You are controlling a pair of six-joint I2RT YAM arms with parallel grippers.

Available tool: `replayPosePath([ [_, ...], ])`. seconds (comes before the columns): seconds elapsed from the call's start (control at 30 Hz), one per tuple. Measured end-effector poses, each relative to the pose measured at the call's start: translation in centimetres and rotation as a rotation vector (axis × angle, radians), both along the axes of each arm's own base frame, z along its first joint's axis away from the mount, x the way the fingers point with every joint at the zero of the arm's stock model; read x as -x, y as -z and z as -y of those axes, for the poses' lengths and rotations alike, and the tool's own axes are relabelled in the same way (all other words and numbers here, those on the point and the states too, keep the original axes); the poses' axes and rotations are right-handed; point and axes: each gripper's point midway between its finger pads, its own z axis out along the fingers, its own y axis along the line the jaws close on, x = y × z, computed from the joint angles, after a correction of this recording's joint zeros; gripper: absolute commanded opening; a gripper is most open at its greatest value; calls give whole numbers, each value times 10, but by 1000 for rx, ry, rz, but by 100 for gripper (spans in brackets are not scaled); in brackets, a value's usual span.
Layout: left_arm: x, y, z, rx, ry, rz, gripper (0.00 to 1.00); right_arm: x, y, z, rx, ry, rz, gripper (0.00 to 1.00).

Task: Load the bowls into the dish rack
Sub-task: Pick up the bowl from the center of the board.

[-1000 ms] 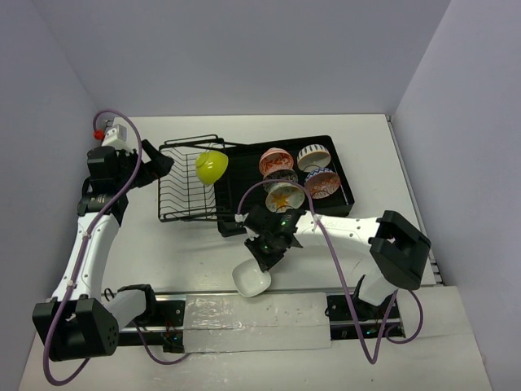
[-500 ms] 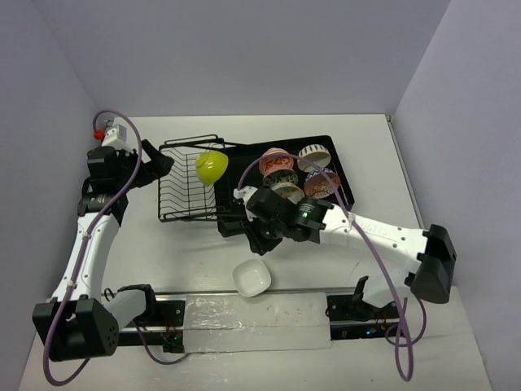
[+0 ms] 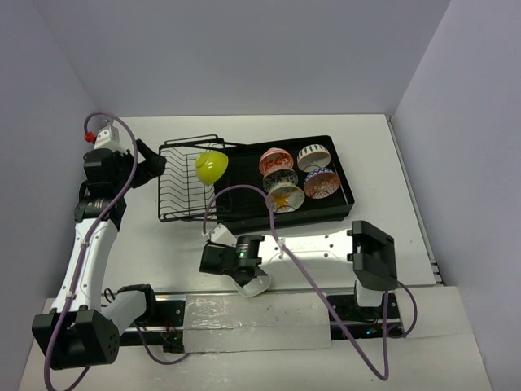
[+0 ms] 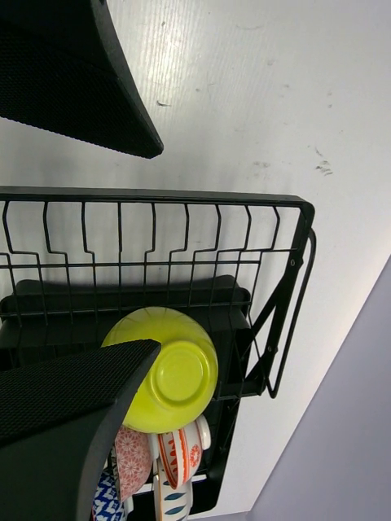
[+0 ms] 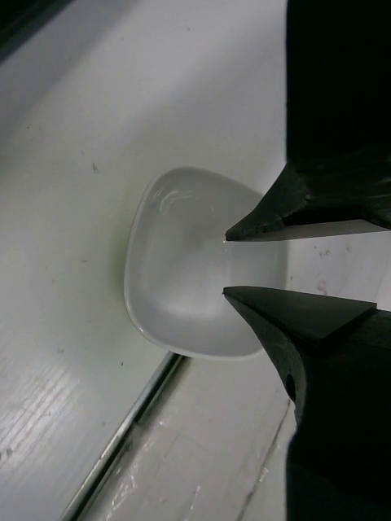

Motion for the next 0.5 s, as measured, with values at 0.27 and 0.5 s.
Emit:
replayPosePath([
  [0.27,2,-5,-3,-4,-18,16,99,4,3,-18,6,47,38,36],
  [0.5,2,-5,-3,-3,-18,16,99,16,6,-40,-3,44,45,36],
])
